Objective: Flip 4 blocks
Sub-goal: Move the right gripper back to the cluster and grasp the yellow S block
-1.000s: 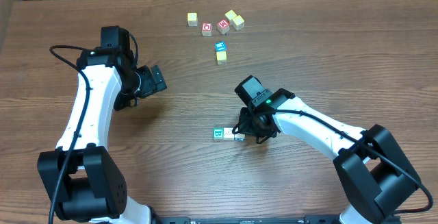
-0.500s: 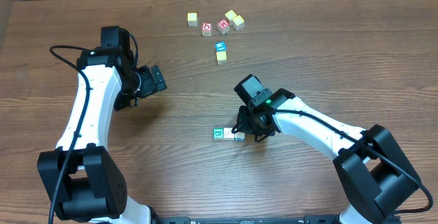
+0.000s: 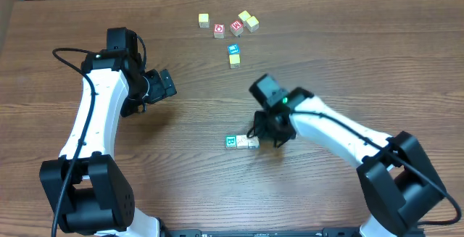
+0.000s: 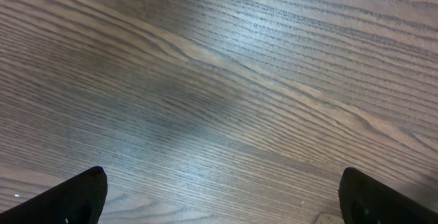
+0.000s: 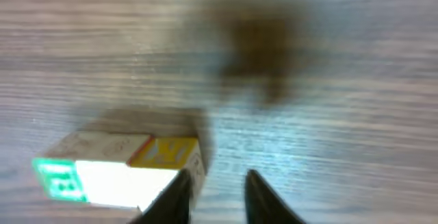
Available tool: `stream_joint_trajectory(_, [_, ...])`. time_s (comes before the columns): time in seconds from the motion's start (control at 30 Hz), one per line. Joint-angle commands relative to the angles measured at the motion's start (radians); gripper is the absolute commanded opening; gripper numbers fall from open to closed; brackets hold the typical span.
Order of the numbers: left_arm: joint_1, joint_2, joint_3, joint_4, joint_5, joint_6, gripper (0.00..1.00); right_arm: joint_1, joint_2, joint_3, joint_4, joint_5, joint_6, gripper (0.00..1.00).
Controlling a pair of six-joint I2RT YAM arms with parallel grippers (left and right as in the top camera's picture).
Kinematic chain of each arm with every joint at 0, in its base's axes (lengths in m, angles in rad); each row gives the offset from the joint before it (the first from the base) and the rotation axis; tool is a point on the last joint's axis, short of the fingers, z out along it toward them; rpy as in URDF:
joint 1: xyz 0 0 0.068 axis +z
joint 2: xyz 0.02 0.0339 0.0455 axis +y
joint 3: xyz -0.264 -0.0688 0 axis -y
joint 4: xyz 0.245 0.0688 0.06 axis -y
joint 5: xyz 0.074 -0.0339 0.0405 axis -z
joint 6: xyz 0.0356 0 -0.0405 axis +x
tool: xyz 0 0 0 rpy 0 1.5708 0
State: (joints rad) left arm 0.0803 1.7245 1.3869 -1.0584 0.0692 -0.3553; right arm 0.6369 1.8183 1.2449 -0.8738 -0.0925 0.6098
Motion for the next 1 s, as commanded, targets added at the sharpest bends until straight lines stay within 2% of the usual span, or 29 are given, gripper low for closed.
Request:
stream_joint_trajectory(0.0, [-0.002, 0.007, 0.016, 0.001, -0.01, 0.019, 1.0, -0.056, -0.004, 0.223, -0.028, 0.031, -0.132, 0.41])
stream_joint_trajectory(0.1, [-0.002, 0.007, 0.016, 0.001, -0.01, 0.019, 1.0, -0.079, -0.004, 0.348, 0.011, 0.036, -0.174, 0.54])
stream_joint_trajectory(0.2, [-0.002, 0.007, 0.016, 0.001, -0.01, 0.019, 1.0, -0.083, -0.004, 0.384, 0.114, 0.055, -0.209, 0.72])
stream_joint_trajectory(0.33, [-0.002, 0.007, 0.016, 0.001, -0.01, 0.019, 1.0, -0.083, 0.017, 0.384, 0.241, 0.055, -0.222, 0.8])
stream_joint_trajectory(0.43, [-0.002, 0.007, 0.016, 0.001, -0.01, 0.019, 1.0, -0.081, 0.065, 0.384, 0.326, 0.07, -0.229, 0.82])
stream_joint_trajectory(0.63, [-0.002, 0.007, 0.016, 0.001, -0.01, 0.019, 1.0, -0.081, 0.252, 0.384, 0.521, 0.085, -0.335, 0.83])
stream_joint_trajectory(0.97, [-0.002, 0.007, 0.016, 0.001, -0.01, 0.019, 1.0, -0.081, 0.451, 0.384, 0.649, 0.102, -0.338, 0.8])
